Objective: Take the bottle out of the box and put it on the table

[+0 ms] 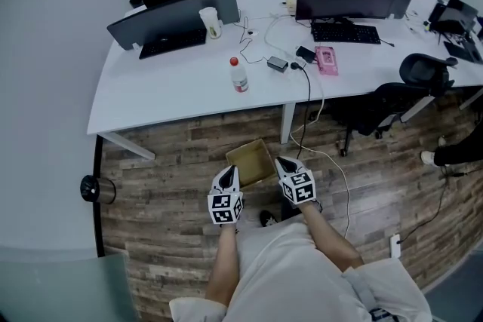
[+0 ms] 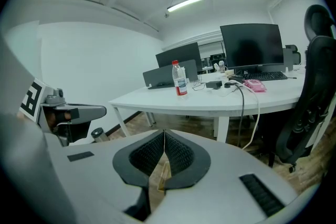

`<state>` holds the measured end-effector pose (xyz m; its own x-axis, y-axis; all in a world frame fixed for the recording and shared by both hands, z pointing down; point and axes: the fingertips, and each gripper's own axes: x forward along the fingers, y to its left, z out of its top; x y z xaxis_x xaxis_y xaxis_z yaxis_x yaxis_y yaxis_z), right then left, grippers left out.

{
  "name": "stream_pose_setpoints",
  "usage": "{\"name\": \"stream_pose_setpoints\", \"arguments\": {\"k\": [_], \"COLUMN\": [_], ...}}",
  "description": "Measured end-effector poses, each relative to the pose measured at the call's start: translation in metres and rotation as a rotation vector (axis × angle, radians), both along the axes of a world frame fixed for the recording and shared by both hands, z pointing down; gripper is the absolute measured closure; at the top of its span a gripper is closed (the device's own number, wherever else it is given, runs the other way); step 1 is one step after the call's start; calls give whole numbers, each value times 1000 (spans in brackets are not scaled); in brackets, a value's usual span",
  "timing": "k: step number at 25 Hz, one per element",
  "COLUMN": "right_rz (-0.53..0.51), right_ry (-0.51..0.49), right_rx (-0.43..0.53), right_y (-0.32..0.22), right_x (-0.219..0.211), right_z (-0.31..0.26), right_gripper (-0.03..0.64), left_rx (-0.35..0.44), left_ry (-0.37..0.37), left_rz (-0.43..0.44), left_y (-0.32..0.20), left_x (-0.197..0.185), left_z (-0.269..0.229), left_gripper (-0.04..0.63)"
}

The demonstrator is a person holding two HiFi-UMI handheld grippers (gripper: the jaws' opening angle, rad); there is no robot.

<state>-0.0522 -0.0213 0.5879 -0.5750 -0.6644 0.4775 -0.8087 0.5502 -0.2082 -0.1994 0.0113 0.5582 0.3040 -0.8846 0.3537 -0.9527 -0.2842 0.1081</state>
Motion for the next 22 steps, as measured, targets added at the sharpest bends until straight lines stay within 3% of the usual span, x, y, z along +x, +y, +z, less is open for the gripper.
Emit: {"name": "stream_pose_setpoints", "arguments": {"k": [22], "right_rz": [-8], "right_ry": [8], "right_rx": [36], "right_y": [-7], "right_x": [3], "right_z": [-7], "right_gripper": [577], "left_rx": [-25], "left_ry": [-5], "left_rz": [6], "left_y": [-4], "left_x": [3], "left_z": [2], "left_gripper": [580]}}
